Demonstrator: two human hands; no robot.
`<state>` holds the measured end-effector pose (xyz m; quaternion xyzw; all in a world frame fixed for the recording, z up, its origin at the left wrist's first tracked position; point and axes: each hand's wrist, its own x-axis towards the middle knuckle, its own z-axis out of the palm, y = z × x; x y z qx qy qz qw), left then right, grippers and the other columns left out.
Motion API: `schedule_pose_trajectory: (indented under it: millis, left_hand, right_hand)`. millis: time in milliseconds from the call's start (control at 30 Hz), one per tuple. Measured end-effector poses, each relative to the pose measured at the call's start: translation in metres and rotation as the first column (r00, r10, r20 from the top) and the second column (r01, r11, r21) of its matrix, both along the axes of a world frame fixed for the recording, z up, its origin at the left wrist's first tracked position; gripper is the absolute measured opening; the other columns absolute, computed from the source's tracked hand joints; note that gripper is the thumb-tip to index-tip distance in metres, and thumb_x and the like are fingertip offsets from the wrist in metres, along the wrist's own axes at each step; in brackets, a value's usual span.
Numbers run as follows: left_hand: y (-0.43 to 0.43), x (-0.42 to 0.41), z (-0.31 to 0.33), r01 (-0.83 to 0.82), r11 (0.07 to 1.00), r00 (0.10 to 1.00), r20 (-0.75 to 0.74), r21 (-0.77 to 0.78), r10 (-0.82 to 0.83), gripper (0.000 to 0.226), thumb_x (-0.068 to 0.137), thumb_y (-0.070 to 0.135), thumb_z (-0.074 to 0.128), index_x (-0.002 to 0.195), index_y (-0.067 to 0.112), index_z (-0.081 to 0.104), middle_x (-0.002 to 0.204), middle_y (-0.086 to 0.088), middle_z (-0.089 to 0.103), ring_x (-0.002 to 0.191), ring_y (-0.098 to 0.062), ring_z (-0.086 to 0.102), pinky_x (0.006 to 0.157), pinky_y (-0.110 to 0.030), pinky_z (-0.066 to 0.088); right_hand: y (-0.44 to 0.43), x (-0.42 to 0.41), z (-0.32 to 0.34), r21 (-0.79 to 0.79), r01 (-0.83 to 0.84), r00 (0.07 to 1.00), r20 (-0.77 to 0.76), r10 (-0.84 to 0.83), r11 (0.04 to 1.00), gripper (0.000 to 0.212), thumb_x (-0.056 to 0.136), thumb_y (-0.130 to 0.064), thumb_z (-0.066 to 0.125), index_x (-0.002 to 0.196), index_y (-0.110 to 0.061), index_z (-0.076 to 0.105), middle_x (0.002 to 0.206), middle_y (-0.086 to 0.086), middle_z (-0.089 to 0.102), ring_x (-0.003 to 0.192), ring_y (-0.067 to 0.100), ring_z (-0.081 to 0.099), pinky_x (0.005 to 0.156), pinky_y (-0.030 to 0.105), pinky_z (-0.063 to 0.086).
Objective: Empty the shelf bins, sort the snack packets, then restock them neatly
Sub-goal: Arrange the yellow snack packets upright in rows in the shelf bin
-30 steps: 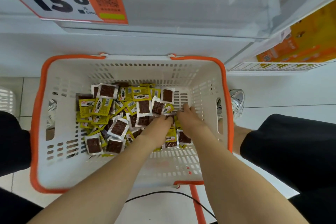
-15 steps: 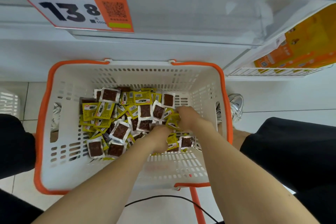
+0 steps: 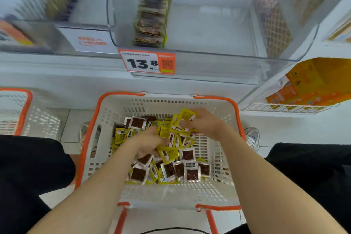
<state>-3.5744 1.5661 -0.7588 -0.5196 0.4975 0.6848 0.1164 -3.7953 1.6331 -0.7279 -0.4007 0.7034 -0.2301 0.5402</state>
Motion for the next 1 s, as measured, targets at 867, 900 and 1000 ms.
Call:
schedule_pose_trajectory:
  millis: [867, 900, 1000]
  left_hand:
    - [-0.028, 0.050, 0.186, 0.148, 0.980, 0.906, -0.379, -0.136, -0.189, 0.043, 0.099, -0.003, 0.063, 0.139, 0.012, 0.059, 0.131, -0.012, 0.072, 0.122, -0.036, 0.068, 0.107, -0.057, 0.052]
    - [-0.026, 0.048, 0.186, 0.097, 0.985, 0.911, -0.385, -0.145, -0.147, 0.043, 0.099, -0.004, 0.062, 0.138, 0.013, 0.060, 0.127, -0.010, 0.074, 0.117, -0.032, 0.071, 0.101, -0.051, 0.057]
    - [-0.022, 0.040, 0.185, 0.008, 0.985, 0.911, -0.405, -0.175, -0.079, 0.046, 0.099, -0.004, 0.060, 0.138, 0.021, 0.060, 0.122, -0.003, 0.076, 0.109, -0.021, 0.074, 0.083, -0.034, 0.061]
  right_hand:
    - [-0.011, 0.048, 0.178, -0.450, -0.094, 0.974, -0.226, -0.011, 0.888, 0.017, 0.084, -0.005, 0.080, 0.084, -0.019, 0.071, 0.078, -0.009, 0.071, 0.071, 0.009, 0.063, 0.073, 0.031, 0.052]
    - [-0.006, 0.048, 0.180, -0.444, -0.040, 0.980, -0.193, -0.052, 0.895, 0.020, 0.085, -0.002, 0.078, 0.077, -0.019, 0.068, 0.069, -0.009, 0.067, 0.064, 0.008, 0.058, 0.067, 0.029, 0.048]
    - [0.004, 0.044, 0.184, -0.383, 0.118, 0.980, -0.105, -0.170, 0.916, 0.014, 0.084, -0.003, 0.078, 0.079, -0.015, 0.072, 0.074, 0.002, 0.075, 0.065, 0.017, 0.069, 0.064, 0.033, 0.057]
